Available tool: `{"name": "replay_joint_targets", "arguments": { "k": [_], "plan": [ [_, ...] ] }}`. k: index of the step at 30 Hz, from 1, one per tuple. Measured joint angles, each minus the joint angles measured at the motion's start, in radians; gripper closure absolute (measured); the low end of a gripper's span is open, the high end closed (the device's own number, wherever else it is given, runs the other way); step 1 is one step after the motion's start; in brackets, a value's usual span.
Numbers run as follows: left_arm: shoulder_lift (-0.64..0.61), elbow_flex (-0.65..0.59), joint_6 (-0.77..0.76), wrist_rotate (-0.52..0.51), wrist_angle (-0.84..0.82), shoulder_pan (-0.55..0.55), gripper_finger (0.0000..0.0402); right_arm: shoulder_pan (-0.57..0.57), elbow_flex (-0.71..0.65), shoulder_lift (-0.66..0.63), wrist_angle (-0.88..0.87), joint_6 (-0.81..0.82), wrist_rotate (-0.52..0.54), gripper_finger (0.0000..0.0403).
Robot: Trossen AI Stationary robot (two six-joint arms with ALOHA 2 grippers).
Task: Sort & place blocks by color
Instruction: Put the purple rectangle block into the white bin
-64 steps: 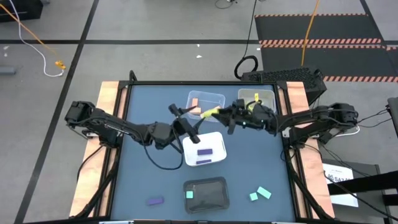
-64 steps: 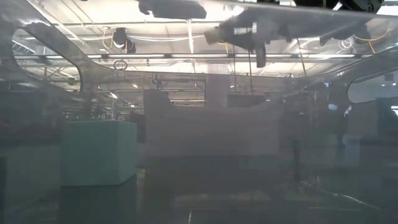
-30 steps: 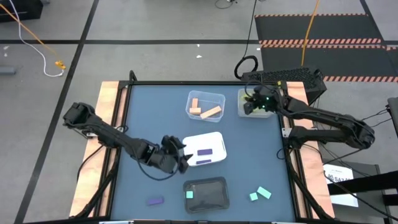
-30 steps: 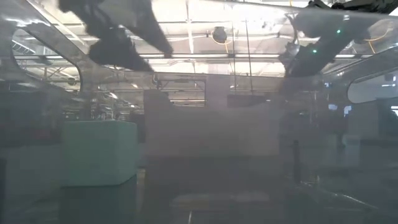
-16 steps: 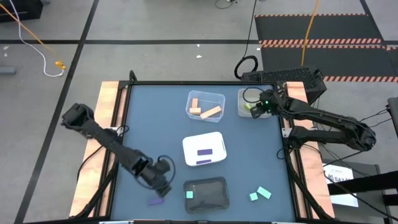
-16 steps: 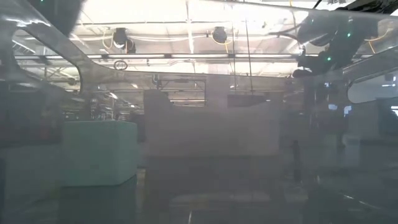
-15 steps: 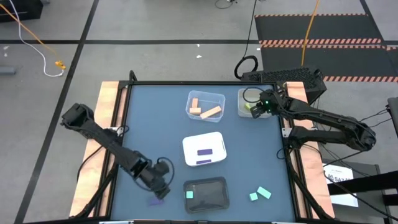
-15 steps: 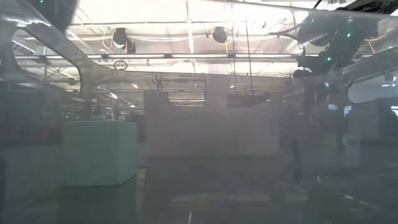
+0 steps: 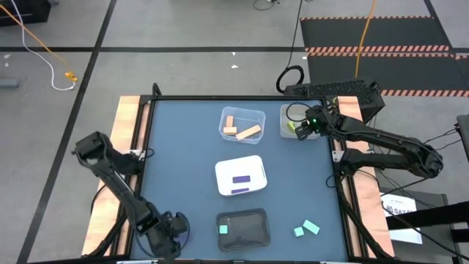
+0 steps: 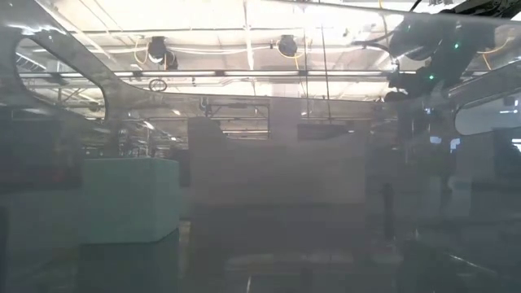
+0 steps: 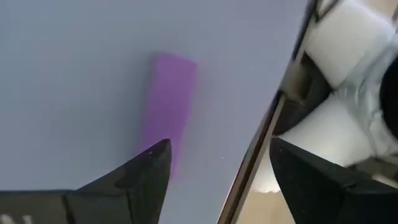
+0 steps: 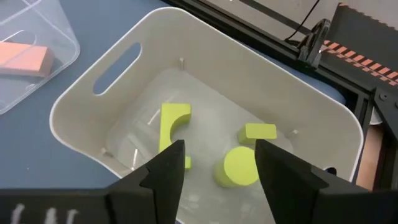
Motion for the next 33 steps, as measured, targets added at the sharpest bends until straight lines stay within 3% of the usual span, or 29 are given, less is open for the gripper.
{"name": "replay_joint_targets", "arguments": {
  "k": [14,25,33],
  "plan": [
    [0.063,0.088,0.185,0.009,-0.074,-0.010,0.0253,0.000,0.000,0.000,0.015,0.024,-0.002,0.0202],
    [0.063,0.092,0.182,-0.019,-0.156,-0.002,0.0261,0.000,0.000,0.000,0.038,0.019,-0.001,0.0202],
    [0.063,0.092,0.193,-0.053,-0.128,0.023,0.0261,0.000,0.000,0.000,0.038,0.019,-0.001,0.0202]
  ]
}}
